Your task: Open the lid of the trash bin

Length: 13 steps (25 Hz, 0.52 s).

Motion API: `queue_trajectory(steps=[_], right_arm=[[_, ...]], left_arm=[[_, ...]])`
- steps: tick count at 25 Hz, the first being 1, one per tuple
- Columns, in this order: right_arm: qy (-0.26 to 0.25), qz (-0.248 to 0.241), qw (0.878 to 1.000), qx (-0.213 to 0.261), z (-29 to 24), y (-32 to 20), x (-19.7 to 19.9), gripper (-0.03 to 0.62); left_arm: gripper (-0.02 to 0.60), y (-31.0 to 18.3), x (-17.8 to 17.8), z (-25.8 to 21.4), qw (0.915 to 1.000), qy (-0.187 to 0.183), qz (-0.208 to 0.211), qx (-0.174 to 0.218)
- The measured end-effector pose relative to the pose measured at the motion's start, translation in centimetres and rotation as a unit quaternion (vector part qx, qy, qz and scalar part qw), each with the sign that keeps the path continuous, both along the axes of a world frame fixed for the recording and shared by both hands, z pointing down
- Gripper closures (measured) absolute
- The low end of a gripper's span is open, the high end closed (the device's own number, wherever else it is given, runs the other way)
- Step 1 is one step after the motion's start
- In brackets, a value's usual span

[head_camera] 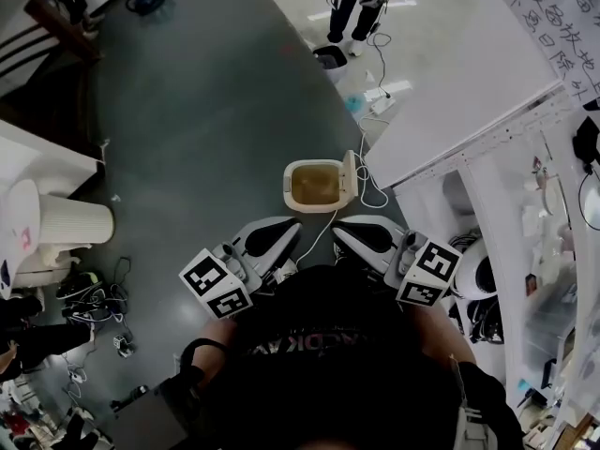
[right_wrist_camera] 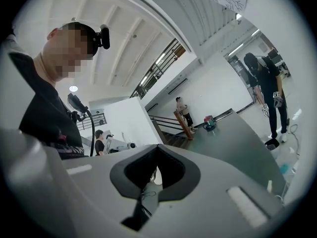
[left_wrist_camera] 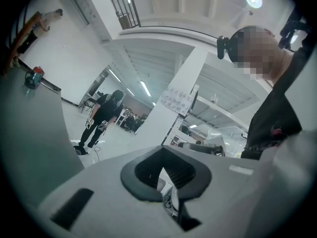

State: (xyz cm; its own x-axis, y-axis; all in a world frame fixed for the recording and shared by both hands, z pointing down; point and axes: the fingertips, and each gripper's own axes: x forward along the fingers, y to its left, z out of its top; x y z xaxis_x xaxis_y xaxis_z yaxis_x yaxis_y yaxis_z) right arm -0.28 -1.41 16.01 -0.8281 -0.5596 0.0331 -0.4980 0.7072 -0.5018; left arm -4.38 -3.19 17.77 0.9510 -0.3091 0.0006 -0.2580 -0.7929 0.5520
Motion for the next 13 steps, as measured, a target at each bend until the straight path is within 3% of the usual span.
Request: queue_trajectory(steps=[13], right_arm=[[-0.003, 0.010, 1.000, -0.011, 0.7, 0.0, 1.0, 0.586]], left_arm=[[0.581, 0.1, 1.2, 0.7, 0.9998, -0.005, 0.014, -0.009]])
